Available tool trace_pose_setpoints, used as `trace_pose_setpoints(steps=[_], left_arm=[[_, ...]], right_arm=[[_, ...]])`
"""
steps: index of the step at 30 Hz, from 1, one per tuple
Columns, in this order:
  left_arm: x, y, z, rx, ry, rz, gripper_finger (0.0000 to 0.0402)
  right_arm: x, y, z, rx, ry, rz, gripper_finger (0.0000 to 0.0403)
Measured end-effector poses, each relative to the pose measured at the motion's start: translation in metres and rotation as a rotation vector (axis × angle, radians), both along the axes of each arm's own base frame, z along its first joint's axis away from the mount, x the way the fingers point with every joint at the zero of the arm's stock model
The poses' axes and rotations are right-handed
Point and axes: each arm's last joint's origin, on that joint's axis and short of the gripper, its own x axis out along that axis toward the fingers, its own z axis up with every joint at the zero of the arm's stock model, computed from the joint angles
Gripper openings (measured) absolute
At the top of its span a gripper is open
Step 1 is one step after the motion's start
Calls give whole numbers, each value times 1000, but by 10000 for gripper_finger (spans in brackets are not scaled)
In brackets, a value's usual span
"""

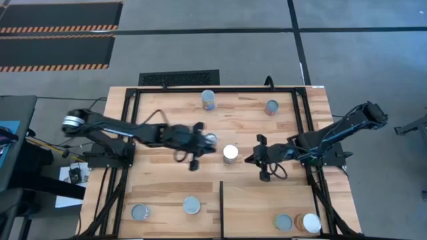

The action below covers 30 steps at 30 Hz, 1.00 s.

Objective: Pick and place cans onto a shelf
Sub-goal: Put the bottom canned peaches on the shelf

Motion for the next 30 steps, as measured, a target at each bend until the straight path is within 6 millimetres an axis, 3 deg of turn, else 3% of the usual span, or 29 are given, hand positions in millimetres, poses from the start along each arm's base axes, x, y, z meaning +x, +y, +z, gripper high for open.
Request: trace_pose_setpoints(steps=[9,14,23,30], left_arm=[[-82,2,-32,-57,-265,75,6],[-115,7,-45,-83,-347,122,6],[-138,10,-57,-104,-371,134,6],[-151,13,-78,-90,-419,151,6]], right_arm=[[40,-10,12,-108,134,-26,115],[62,-11,14,-210,234,63,155],[91,-17,-10,-268,483,102,148],[99,-16,-14,-276,522,102,140]])
